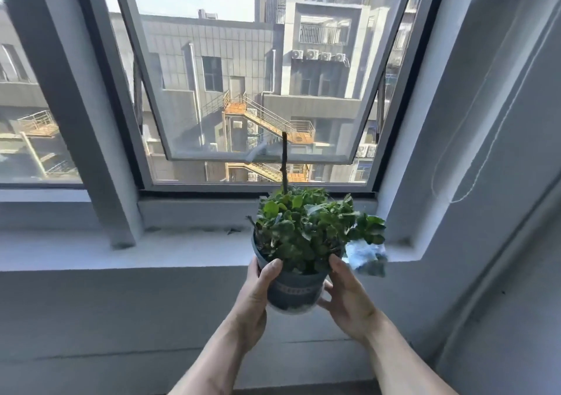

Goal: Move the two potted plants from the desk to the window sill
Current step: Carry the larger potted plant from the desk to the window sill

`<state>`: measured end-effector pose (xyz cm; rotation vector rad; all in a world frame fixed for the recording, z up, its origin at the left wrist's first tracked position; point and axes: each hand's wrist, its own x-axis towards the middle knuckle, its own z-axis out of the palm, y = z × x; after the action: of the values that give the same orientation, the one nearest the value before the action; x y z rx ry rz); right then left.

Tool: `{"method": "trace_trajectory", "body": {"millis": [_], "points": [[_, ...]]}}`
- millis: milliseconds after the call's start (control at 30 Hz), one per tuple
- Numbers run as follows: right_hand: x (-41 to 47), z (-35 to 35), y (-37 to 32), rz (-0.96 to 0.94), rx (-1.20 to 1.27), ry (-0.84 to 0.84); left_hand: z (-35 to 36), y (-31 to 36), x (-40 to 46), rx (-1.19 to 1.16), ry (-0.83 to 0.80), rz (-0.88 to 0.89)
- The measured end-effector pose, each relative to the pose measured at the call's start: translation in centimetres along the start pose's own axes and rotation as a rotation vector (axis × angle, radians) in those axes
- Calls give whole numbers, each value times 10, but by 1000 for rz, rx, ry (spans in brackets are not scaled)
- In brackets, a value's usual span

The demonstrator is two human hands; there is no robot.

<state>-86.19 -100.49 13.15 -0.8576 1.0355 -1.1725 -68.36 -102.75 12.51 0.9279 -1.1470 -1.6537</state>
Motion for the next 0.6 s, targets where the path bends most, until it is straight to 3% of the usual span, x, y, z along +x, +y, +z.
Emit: {"method": "trace_trajectory", "body": {"millis": [600], "points": [[127, -57, -21, 9, 43, 122, 4, -7, 148, 0, -48, -75]]}}
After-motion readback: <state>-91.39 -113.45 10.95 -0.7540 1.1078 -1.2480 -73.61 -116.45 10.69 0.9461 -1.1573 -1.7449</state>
